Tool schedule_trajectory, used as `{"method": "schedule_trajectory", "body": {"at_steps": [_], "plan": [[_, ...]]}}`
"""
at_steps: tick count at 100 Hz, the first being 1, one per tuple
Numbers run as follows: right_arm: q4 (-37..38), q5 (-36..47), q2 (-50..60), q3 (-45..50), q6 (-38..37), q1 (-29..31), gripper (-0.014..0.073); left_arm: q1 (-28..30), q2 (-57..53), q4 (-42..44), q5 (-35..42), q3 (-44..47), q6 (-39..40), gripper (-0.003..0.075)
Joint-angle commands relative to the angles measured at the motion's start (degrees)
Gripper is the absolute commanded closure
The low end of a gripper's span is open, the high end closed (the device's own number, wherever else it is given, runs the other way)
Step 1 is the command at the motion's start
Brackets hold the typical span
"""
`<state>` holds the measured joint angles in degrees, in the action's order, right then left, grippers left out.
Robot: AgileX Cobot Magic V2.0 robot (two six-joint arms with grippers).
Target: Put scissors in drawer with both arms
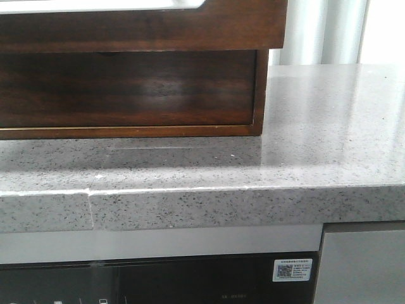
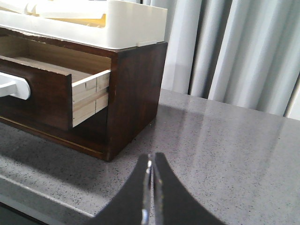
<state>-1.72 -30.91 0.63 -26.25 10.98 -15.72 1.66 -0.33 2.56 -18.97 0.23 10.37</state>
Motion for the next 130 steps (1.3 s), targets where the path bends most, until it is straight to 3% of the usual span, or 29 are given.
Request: {"method": "schedule_trajectory", "body": {"at_steps": [1, 66, 79, 109, 117, 130], "plan": [[0.0, 5.1, 0.7, -1.3, 0.1, 0.4, 0.0699, 0.2, -1.9, 0.2, 2.5, 0.9, 0.5, 0.0717], [1.1, 5.7, 1.0, 2.6, 0.1, 0.5, 0.0699, 0.2, -1.9, 0.2, 2.5, 0.9, 0.5, 0.0717], [3.9, 13.3, 1.0, 7.9, 0.1, 1.5, 0.0699, 0.2, -1.9, 0.2, 2.6, 0.9, 0.5, 0.0717], [1.7, 51.1, 1.0, 25.1, -6.1, 14.6, 0.0699, 0.2, -1.9, 0.2, 2.6, 0.9, 0.5, 0.0716], [1.3, 52.7, 1.0, 28.0, -10.0, 19.7, 0.0699, 0.2, -1.9, 0.2, 2.6, 0.9, 0.5, 0.0717], [2.3, 42.3, 1.0, 27.9, -10.6, 25.7, 0.0699, 0.2, -1.9, 0.2, 2.6, 0.9, 0.5, 0.0717]]}}
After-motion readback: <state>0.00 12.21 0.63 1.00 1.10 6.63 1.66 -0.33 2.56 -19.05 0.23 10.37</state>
